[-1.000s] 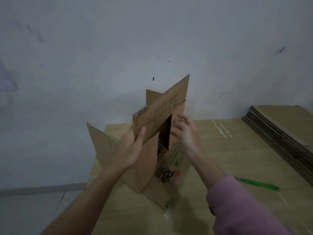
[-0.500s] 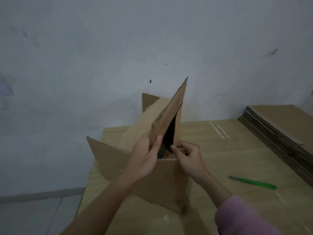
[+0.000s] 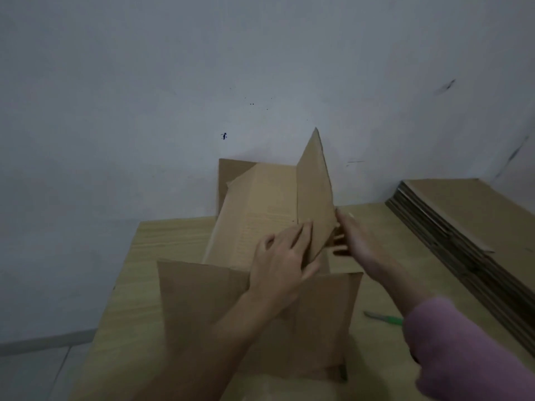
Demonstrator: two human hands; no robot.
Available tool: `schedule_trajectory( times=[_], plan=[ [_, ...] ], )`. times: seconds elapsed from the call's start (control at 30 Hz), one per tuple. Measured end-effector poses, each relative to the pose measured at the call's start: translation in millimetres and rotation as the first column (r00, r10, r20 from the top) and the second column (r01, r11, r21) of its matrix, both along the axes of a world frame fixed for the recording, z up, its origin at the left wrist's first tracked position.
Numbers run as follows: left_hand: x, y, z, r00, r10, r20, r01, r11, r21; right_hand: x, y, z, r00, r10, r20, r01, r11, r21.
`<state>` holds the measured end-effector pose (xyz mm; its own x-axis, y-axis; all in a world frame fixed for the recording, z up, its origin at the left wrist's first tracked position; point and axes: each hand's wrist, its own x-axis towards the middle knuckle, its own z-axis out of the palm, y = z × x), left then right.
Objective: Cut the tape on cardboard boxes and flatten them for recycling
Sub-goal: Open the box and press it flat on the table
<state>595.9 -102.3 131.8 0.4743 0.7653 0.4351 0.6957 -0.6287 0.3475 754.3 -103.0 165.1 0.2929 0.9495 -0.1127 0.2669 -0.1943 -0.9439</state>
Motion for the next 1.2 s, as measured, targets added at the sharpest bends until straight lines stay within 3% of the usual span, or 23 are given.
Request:
schedule_trajectory(
  times=[0.07,0.1,0.23,0.37,0.47,0.53,0.63,0.73,0.83,0.9,0.97,1.03,1.1,1.2],
  plan=[
    [11,4,-1,1.000,0.018,0.005,-0.018,1.000,0.018,3,25,32,0.986,0.045,-0.160,-0.040,0.999,0.035],
    [14,4,1,1.000,0.007,0.004,-0.007,1.000,0.006,3,36,45,0.983,0.081,-0.163,-0.077,0.997,0.033],
    [4,6,12,0.991,-0.124,-0.052,0.115,0.982,-0.149,18,68,66,0.973,0.210,0.097,-0.190,0.966,-0.177],
    [-14,16,3,0.985,-0.065,-0.160,0.051,0.995,-0.087,38,81,60,0.954,0.245,0.173,-0.170,0.917,-0.362],
    [-16,28,-10,0.950,0.006,-0.311,-0.043,0.993,-0.112,40,96,47,0.968,0.234,0.091,-0.186,0.911,-0.368],
    [-15,36,-20,0.947,0.053,-0.318,-0.070,0.997,-0.044,39,109,39,0.962,0.253,0.104,-0.198,0.907,-0.372],
    [-17,50,-42,0.954,0.049,-0.294,-0.065,0.997,-0.044,24,118,17,0.955,0.218,0.203,-0.147,0.937,-0.315],
    [-30,69,-76,0.963,0.112,-0.247,-0.149,0.980,-0.134,6,118,-37,0.934,0.111,0.340,-0.068,0.989,-0.133],
    [-51,94,-101,0.892,0.428,-0.144,-0.450,0.868,-0.211,6,108,-91,0.939,-0.013,0.345,0.029,0.999,-0.043],
    [-64,111,-109,0.769,0.617,-0.167,-0.627,0.677,-0.385,13,101,-115,0.922,-0.140,0.360,0.142,0.990,0.023],
    [-70,125,-117,0.690,0.719,-0.084,-0.631,0.541,-0.556,21,104,-132,0.885,-0.214,0.413,0.200,0.977,0.077],
    [-73,136,-125,0.649,0.759,0.055,-0.589,0.547,-0.596,26,111,-143,0.850,-0.197,0.489,0.192,0.980,0.060],
    [-75,144,-134,0.626,0.775,0.088,-0.606,0.555,-0.570,31,122,-151,0.751,-0.159,0.641,0.155,0.986,0.063],
    [-72,149,-138,0.657,0.754,-0.017,-0.692,0.593,-0.413,24,150,-160,0.545,-0.021,0.838,-0.043,0.998,0.053]
  ],
)
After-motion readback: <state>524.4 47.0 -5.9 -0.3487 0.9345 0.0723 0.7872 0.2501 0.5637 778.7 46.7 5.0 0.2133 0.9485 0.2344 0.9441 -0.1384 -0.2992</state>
